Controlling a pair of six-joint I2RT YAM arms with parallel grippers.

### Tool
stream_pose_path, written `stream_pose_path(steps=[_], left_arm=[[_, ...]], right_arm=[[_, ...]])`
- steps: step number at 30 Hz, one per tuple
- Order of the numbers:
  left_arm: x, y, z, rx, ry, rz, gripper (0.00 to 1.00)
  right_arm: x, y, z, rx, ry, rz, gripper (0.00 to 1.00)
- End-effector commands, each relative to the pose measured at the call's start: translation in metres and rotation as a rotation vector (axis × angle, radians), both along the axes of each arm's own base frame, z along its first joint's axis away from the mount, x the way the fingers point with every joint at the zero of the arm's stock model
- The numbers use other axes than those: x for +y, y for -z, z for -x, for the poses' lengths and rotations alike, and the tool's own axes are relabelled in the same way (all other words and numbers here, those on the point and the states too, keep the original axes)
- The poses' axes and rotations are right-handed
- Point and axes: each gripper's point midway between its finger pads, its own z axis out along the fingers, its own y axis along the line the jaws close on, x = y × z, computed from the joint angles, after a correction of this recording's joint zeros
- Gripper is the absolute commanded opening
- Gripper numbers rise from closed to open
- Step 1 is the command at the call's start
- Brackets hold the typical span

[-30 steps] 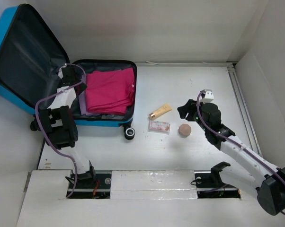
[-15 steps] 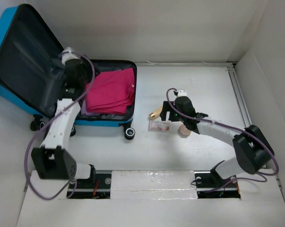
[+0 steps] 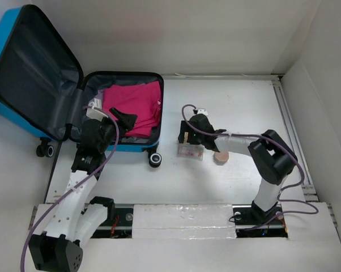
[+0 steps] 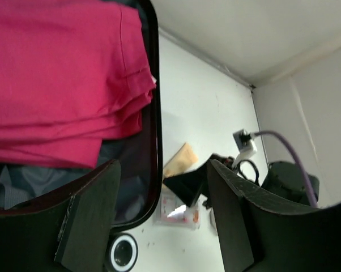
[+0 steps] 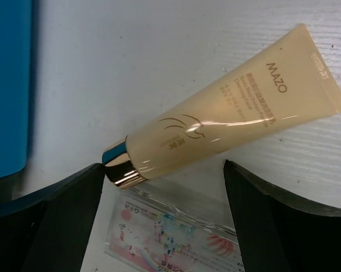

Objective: Pack the luggage

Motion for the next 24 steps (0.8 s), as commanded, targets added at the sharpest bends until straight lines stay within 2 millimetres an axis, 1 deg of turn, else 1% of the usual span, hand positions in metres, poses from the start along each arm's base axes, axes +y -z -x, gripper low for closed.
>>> stream_pose_path(steps=[1,2,3,4,5,6,7,8,9,10,11,12,13,14,15,16,17,18,19,20,21,22,23,24], left_arm=[[-0.008,-0.027,0.006,-0.122,0.048,0.057,0.59],[-0.009,-0.031,0.005,-0.138,0.048,0.06,0.59],[-0.011,-0.026,0.004,-0.125,0.057,0.071,0.59],[-0.014,-0.03,0.005,-0.134,0.07,0.089,0.59],[-0.014,-0.032,0.004,-0.152,0.07,0.1,0.59],[-0.014,-0.028,0.001,-0.148,0.07,0.099,0.59],[-0.011,-0.026,-0.004,-0.146,0.045,0.097,0.59],[-0.01,-0.033,-0.009,-0.168,0.034,0.099,0.59],[-0.009,-0.037,-0.014,-0.177,0.022,0.1,0.59],[-0.006,-0.027,-0.028,-0.144,-0.007,0.092,0.6],[-0.005,-0.038,-0.038,-0.154,-0.023,0.092,0.6],[-0.006,-0.043,-0.05,-0.165,-0.036,0.067,0.6],[-0.011,-0.039,-0.062,-0.131,-0.057,0.032,0.6],[-0.026,-0.018,-0.081,-0.056,-0.105,-0.034,0.6],[-0.039,-0.043,-0.09,-0.077,-0.118,-0.055,0.6],[-0.048,-0.047,-0.095,-0.073,-0.132,-0.065,0.6],[-0.056,-0.051,-0.096,-0.079,-0.126,-0.064,0.6],[-0.059,-0.051,-0.091,-0.087,-0.105,-0.04,0.6],[-0.061,-0.069,-0.088,-0.163,-0.092,0.0,0.6],[-0.063,-0.073,-0.081,-0.184,-0.073,0.024,0.6],[-0.061,-0.085,-0.072,-0.218,-0.062,0.041,0.6],[-0.063,-0.078,-0.066,-0.205,-0.05,0.036,0.6],[-0.066,-0.075,-0.06,-0.2,-0.037,0.025,0.6],[-0.071,-0.078,-0.049,-0.208,-0.03,0.031,0.6]], right_arm=[[0.016,-0.021,-0.022,-0.058,0.066,-0.041,0.92],[0.015,-0.012,-0.025,-0.044,0.078,-0.014,0.92],[0.014,-0.007,-0.027,-0.028,0.086,0.01,0.89],[0.015,-0.015,-0.04,-0.044,0.106,0.009,0.88],[0.014,-0.005,-0.042,-0.024,0.114,0.037,0.87],[0.011,0.0,-0.042,-0.006,0.123,0.066,0.85],[0.009,-0.01,-0.05,-0.033,0.151,0.077,0.83],[0.006,-0.005,-0.051,-0.028,0.164,0.099,0.8],[0.002,-0.004,-0.051,-0.027,0.165,0.122,0.8],[-0.001,0.001,-0.049,-0.012,0.17,0.144,0.8],[-0.008,0.002,-0.052,-0.01,0.187,0.157,0.8],[-0.008,0.002,-0.052,-0.01,0.187,0.157,0.81],[-0.018,-0.001,-0.054,-0.015,0.207,0.178,0.82],[-0.026,0.0,-0.057,-0.011,0.226,0.192,0.84],[-0.025,-0.004,-0.06,-0.023,0.214,0.197,0.87],[-0.031,-0.006,-0.063,-0.019,0.219,0.211,0.87],[-0.034,-0.003,-0.067,-0.011,0.216,0.212,0.87],[-0.031,-0.009,-0.071,-0.023,0.217,0.202,0.87],[-0.028,-0.004,-0.071,-0.015,0.195,0.208,0.81],[-0.033,0.0,-0.073,-0.002,0.196,0.226,0.78],[-0.031,-0.003,-0.075,-0.01,0.197,0.22,0.75],[-0.031,0.001,-0.075,-0.003,0.196,0.225,0.66],[-0.032,0.002,-0.073,0.004,0.196,0.231,0.61],[-0.033,0.002,-0.073,0.004,0.196,0.231,0.61]])
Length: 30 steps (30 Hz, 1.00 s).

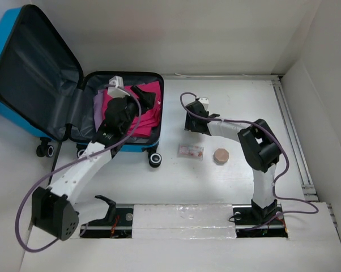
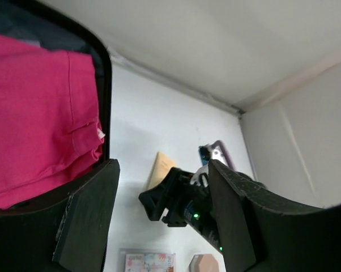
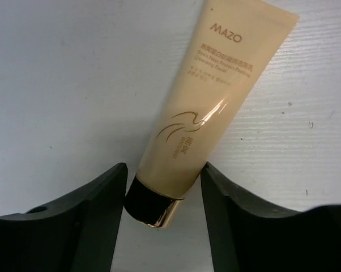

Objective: Pack the luggage

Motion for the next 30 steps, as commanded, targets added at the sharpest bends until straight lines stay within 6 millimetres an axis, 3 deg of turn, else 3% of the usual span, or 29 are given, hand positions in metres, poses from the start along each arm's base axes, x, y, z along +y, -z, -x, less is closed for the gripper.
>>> stream_pose_path(steps=[1,2,4,5,9,11,14,17,19,20,21,24,25,26,28,29,30], left_arm=[[0.004,-0.03,0.025,-0.121,-0.017,0.023,0.6],[0.002,-0.025,0.032,-0.121,-0.013,0.012,0.6],[0.004,-0.022,0.044,-0.127,-0.002,0.017,0.6],[0.004,-0.008,0.047,-0.106,0.009,0.005,0.6],[0.0,0.002,0.059,-0.089,0.05,0.009,0.6],[0.003,-0.005,0.064,-0.105,0.05,0.018,0.6],[0.004,-0.035,0.07,-0.167,0.059,0.062,0.6],[0.0,-0.044,0.073,-0.183,0.085,0.072,0.61],[-0.002,-0.048,0.076,-0.187,0.101,0.088,0.61],[-0.001,-0.049,0.081,-0.192,0.11,0.101,0.61],[0.002,-0.059,0.087,-0.218,0.11,0.114,0.61],[0.012,-0.079,0.096,-0.262,0.087,0.148,0.61],[0.017,-0.095,0.104,-0.3,0.087,0.168,0.61],[0.02,-0.106,0.108,-0.319,0.087,0.164,0.63],[0.026,-0.115,0.111,-0.332,0.063,0.161,0.64],[0.026,-0.115,0.111,-0.332,0.063,0.161,0.64],[0.026,-0.115,0.111,-0.332,0.063,0.161,0.64]], right_arm=[[0.0,-0.004,-0.002,-0.001,-0.007,0.032,0.6],[-0.003,-0.005,0.002,0.001,-0.007,0.034,0.51],[-0.013,-0.007,0.005,-0.016,0.025,0.052,0.51],[-0.019,0.001,0.014,0.004,0.031,0.06,0.51],[-0.026,-0.012,0.021,-0.038,0.046,0.066,0.41],[-0.024,-0.022,0.028,-0.08,0.05,0.082,0.4],[-0.023,-0.055,0.03,-0.169,0.045,0.107,0.4],[-0.015,-0.078,0.032,-0.199,-0.005,0.092,0.38],[0.003,-0.096,0.041,-0.23,-0.067,0.072,0.38],[0.013,-0.117,0.043,-0.273,-0.1,0.047,0.38],[0.032,-0.127,0.054,-0.288,-0.162,0.025,0.38],[0.083,-0.185,0.062,-0.389,-0.309,-0.112,0.38],[0.116,-0.216,0.075,-0.422,-0.411,-0.213,0.38],[0.132,-0.229,0.079,-0.44,-0.453,-0.255,0.38],[0.168,-0.246,0.087,-0.467,-0.56,-0.332,0.4],[0.183,-0.273,0.083,-0.511,-0.586,-0.384,0.42],[0.199,-0.257,0.075,-0.484,-0.607,-0.378,0.57]])
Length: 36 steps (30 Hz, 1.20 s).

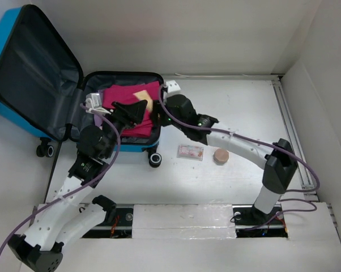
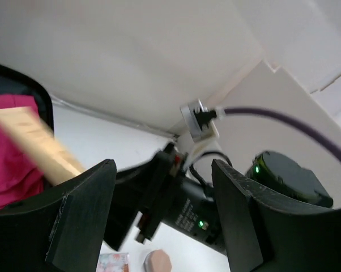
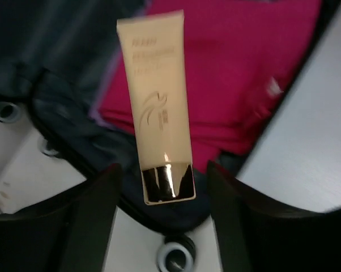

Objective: Pack the luggage

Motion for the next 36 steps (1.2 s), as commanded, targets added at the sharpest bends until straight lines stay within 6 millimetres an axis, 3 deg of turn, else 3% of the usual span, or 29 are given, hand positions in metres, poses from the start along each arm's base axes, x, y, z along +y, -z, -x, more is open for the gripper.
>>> stream_pose_path(steps=[1,2,3,5,6,7,8,9,10,11,12,13,14,16,17,21,25,26,36], left_arm=[[0.007,-0.027,0.007,-0.064,-0.017,0.029,0.64],[0.005,-0.021,0.004,-0.045,-0.017,0.018,0.64],[0.001,-0.012,0.002,-0.022,-0.003,0.001,0.64],[-0.002,0.0,0.001,-0.002,0.006,-0.012,0.64],[-0.003,0.013,-0.001,0.02,0.006,-0.025,0.64],[-0.003,0.018,-0.002,0.025,0.006,-0.028,0.64],[-0.005,0.022,-0.002,0.031,0.017,-0.023,0.64],[-0.011,0.029,-0.003,0.042,0.041,-0.033,0.64],[-0.016,0.037,-0.004,0.051,0.061,-0.027,0.64],[-0.025,0.047,-0.007,0.07,0.094,-0.043,0.64],[-0.029,0.048,-0.009,0.07,0.109,-0.045,0.64],[-0.033,0.052,-0.01,0.072,0.126,-0.036,0.64],[-0.036,0.059,-0.011,0.078,0.137,-0.041,0.64],[-0.042,0.066,-0.014,0.086,0.16,-0.034,0.64],[-0.045,0.063,-0.014,0.075,0.173,-0.02,0.64],[-0.051,0.072,-0.022,0.084,0.171,-0.063,0.64],[-0.061,0.089,-0.027,0.114,0.178,-0.116,0.64],[-0.066,0.098,-0.027,0.131,0.19,-0.143,0.64],[-0.067,0.101,-0.027,0.13,0.171,-0.175,0.65]], right_arm=[[0.058,-0.051,-0.009,-0.092,-0.16,-0.141,0.69],[0.061,-0.067,-0.017,-0.111,-0.134,-0.149,0.81],[0.056,-0.06,-0.021,-0.103,-0.107,-0.113,0.98],[0.026,-0.06,-0.028,-0.105,-0.012,-0.074,0.98],[0.0,-0.027,-0.03,-0.058,0.04,-0.019,0.98],[-0.024,-0.047,-0.024,-0.072,0.092,-0.072,0.98],[-0.047,-0.037,-0.023,-0.052,0.143,-0.067,0.98],[-0.083,-0.025,-0.03,-0.037,0.246,-0.057,0.98],[-0.114,0.025,-0.017,0.035,0.307,0.009,0.98],[-0.154,0.021,-0.011,0.045,0.426,-0.032,0.98],[-0.174,0.036,-0.001,0.072,0.476,-0.022,0.98],[-0.2,0.077,0.018,0.132,0.519,0.041,0.98],[-0.215,0.077,0.027,0.142,0.567,0.001,1.0],[-0.241,0.103,0.043,0.198,0.63,0.033,1.0],[-0.248,0.12,0.053,0.231,0.642,0.058,1.0],[-0.266,0.151,0.061,0.332,0.724,0.107,1.0],[-0.257,0.171,0.058,0.386,0.699,0.115,1.0],[-0.256,0.175,0.059,0.399,0.693,0.122,1.0],[-0.253,0.186,0.068,0.444,0.709,0.108,1.0]])
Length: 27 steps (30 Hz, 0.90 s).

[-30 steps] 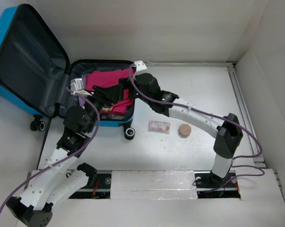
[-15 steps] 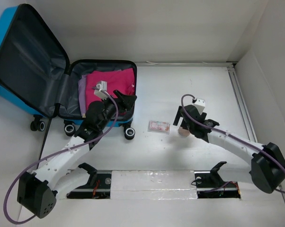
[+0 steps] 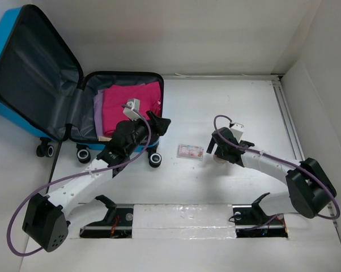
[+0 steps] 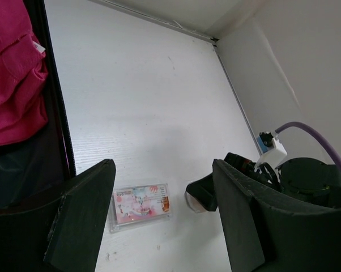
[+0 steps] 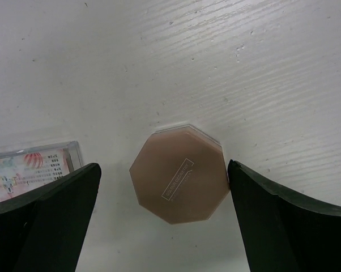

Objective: Pack the luggage

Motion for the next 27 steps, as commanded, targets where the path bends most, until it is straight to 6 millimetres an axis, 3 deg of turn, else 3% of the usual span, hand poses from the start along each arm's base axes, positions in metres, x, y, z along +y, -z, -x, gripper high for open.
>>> stream_pose_path(steps=[1,4,9,12,18,21,23,27], left_arm=[[0.001,-0.035,-0.001,-0.101,-0.005,0.038,0.65],[0.002,-0.041,0.001,-0.111,-0.006,0.057,0.65],[0.005,-0.042,0.005,-0.12,-0.006,0.063,0.65],[0.011,-0.047,0.006,-0.135,-0.027,0.061,0.65],[0.015,-0.047,0.008,-0.141,-0.038,0.053,0.65],[0.016,-0.042,0.008,-0.134,-0.047,0.048,0.65],[0.016,-0.042,0.008,-0.134,-0.047,0.048,0.65],[0.016,-0.042,0.008,-0.134,-0.047,0.048,0.65]], right_arm=[[0.007,-0.006,-0.001,-0.021,0.017,-0.044,1.0],[0.009,-0.006,0.0,-0.015,0.01,-0.052,1.0],[0.017,0.002,-0.003,0.026,-0.024,-0.046,0.85],[0.026,0.009,-0.007,0.039,-0.049,-0.083,0.83],[0.023,0.015,-0.012,0.046,-0.031,-0.066,0.76],[0.03,0.007,-0.016,0.011,-0.042,-0.088,0.66],[0.031,0.005,-0.018,0.003,-0.05,-0.088,0.53],[0.03,-0.011,-0.023,-0.042,-0.079,-0.076,0.43]])
